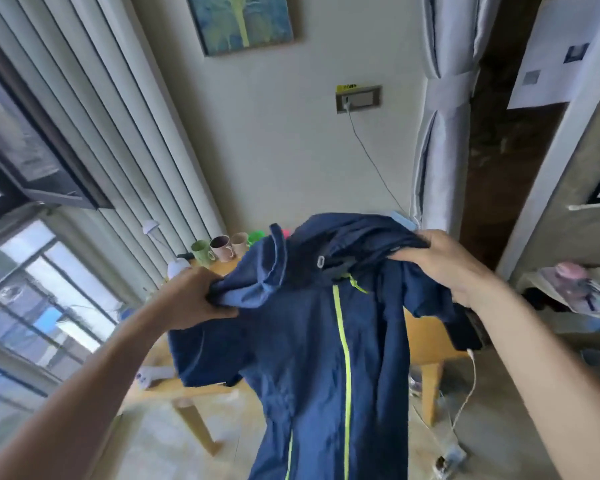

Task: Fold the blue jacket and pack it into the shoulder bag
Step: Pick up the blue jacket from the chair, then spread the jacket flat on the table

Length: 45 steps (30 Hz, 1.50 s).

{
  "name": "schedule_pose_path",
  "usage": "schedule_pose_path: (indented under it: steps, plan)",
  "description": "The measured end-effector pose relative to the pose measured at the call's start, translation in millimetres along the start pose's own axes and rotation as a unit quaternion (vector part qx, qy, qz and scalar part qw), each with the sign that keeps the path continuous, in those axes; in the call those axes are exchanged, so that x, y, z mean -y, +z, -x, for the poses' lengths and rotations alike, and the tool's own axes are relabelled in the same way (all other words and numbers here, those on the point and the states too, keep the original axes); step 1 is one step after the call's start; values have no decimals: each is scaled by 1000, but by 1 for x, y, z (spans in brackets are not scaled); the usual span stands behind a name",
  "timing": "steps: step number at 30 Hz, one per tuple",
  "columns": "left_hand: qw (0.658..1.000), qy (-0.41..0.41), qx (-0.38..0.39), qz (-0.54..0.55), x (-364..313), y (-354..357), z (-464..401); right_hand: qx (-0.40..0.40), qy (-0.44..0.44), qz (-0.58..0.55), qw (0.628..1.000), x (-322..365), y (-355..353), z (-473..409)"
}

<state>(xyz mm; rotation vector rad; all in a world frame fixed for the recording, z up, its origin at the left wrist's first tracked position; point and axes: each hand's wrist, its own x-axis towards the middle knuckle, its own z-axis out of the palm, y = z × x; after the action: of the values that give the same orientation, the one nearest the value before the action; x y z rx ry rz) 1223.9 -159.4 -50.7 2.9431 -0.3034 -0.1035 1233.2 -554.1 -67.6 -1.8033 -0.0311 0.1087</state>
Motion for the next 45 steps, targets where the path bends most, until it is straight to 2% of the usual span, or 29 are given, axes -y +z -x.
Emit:
schedule_pose_path:
  steps: [3, 5, 7, 9, 12, 14, 17, 21, 25, 28, 30, 32, 33, 34, 35, 36, 37, 39, 41, 43, 45]
  plan:
    - [995, -57, 45, 63, 28, 2, -12, 138, 9, 109, 984, -14, -20, -26]
    - [985, -71, 114, 108, 36, -10, -19, 225, 27, 156, 961, -14, -34, -44]
    - [972, -83, 178, 131, 44, -24, -37, 254, 48, 154, 954, -9, -46, -70]
    - [966, -89, 177, 167, 57, -33, -70, 250, 56, 166, 952, -5, -57, -107]
    - [966, -102, 116, 207, 80, -19, -147, 190, 50, 219, 956, -7, -59, -185]
    - [969, -112, 83, 204, 96, 12, -204, 93, 56, 289, 951, -24, -50, -247]
    - [972, -97, 73, 200, 116, 77, -284, -46, 61, 384, 920, -65, -25, -336]
    - [948, -168, 88, 257, 152, 168, -365, -125, 105, 429, 888, -104, 12, -429]
    - [928, -229, 77, 285, 185, 217, -408, -170, 104, 414, 888, -129, 53, -484]
    - [912, -260, 44, 316, 207, 228, -419, -128, 79, 416, 897, -153, 85, -479]
    - [881, -307, 7, 359, 222, 233, -419, -81, 52, 417, 904, -173, 105, -446]
    - [855, -362, -16, 372, 239, 238, -413, 16, 46, 393, 918, -192, 123, -395]
    - [847, -386, -26, 364, 246, 239, -409, 94, 68, 382, 917, -198, 132, -368]
    - [838, -413, -39, 354, 254, 241, -403, 186, 108, 380, 899, -205, 137, -345]
    - [824, -448, -49, 343, 258, 241, -398, 273, 162, 385, 866, -214, 138, -329]
    - [808, -487, -59, 327, 262, 244, -393, 329, 215, 392, 832, -227, 135, -318]
    - [805, -515, -70, 287, 258, 242, -387, 335, 254, 395, 817, -242, 129, -314]
    - [839, -494, -129, 186, 240, 241, -379, 223, 287, 403, 840, -277, 108, -318]
    - [909, -357, -174, 128, 203, 247, -374, 86, 295, 403, 862, -308, 89, -330]
    - [970, -179, -135, 88, 166, 268, -381, 39, 314, 393, 863, -331, 79, -342]
    - [991, -99, -39, 86, 138, 302, -394, 60, 321, 418, 848, -349, 77, -350]
